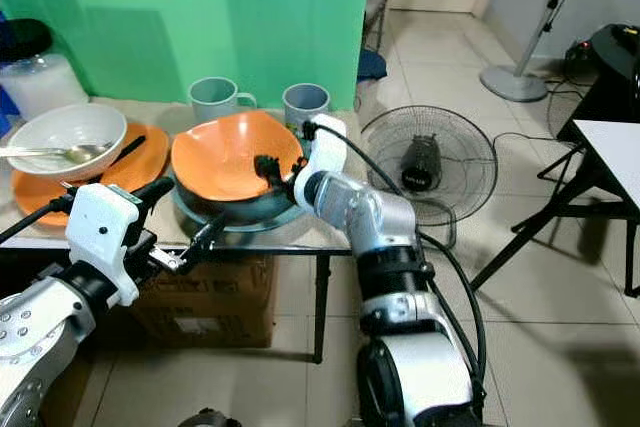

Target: Setting the table

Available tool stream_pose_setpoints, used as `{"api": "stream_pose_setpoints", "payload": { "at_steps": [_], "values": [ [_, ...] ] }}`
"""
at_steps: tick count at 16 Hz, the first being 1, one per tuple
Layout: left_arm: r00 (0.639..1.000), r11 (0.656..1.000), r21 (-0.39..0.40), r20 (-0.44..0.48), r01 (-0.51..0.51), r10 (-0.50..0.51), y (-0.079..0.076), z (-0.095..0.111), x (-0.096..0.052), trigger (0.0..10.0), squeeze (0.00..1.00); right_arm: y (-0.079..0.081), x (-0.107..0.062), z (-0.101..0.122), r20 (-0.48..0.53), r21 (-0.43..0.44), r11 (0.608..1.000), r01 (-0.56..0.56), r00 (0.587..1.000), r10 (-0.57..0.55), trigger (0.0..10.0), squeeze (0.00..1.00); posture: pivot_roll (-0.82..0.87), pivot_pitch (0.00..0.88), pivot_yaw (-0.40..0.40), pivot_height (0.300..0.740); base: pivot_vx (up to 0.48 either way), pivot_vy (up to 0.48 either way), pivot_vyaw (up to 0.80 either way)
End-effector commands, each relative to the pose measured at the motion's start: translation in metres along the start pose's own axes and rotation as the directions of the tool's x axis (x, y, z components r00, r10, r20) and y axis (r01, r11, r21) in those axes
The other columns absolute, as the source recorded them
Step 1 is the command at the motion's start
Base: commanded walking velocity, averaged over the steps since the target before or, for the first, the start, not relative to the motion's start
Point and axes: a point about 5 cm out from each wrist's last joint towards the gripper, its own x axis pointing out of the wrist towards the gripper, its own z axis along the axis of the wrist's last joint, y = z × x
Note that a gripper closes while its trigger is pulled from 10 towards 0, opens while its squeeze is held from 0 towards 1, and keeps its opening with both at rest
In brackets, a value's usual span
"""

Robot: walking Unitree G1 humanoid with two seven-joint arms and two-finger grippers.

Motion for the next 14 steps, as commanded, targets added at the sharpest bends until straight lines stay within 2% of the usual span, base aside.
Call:
{"api": "stream_pose_setpoints", "payload": {
  "at_steps": [1, 5, 8, 9, 14],
  "values": [
    [1.0, 1.0, 0.004, 0.002, 0.028, -0.028, -0.004, 0.002, -0.002, 10.0, 0.0, 0.006, 0.003, -0.003, -0.027, 0.06, 0.998, -0.012, 1.0, 0.013, 0.2, 0.0, -0.04, 0.044, -0.018, 0.74, 0.0, 0.0, 0.0],
    [1.0, 1.0, 0.002, -0.003, 0.029, -0.029, -0.004, 0.001, -0.002, 10.0, 0.0, 0.002, 0.008, -0.012, -0.073, 0.089, 0.996, 0.031, 0.997, -0.024, 0.0, 0.0, -0.03, 0.043, -0.025, 0.74, 0.0, 0.0, 0.0],
    [1.0, 1.0, 0.003, -0.003, 0.025, -0.025, -0.004, 0.001, -0.003, 10.0, 0.0, 0.004, 0.012, -0.014, -0.063, 0.211, 0.977, 0.022, 0.998, -0.009, 0.0, 0.0, -0.03, 0.043, -0.026, 0.74, 0.0, 0.0, 0.0],
    [1.0, 1.0, 0.004, -0.001, 0.024, -0.024, -0.004, 0.002, -0.003, 10.0, 0.0, 0.009, 0.012, -0.012, -0.046, 0.26, 0.966, -0.016, 0.999, 0.029, 0.0, 0.0, -0.03, 0.043, -0.026, 0.74, 0.0, 0.0, 0.0],
    [1.0, 1.0, 0.008, -0.002, 0.021, -0.021, -0.004, 0.001, -0.003, 10.0, 0.0, 0.023, 0.015, -0.018, -0.073, 0.237, 0.967, -0.09, 0.991, 0.11, 0.0, 0.0, -0.03, 0.042, -0.024, 0.74, 0.0, 0.0, 0.0]
  ]
}}
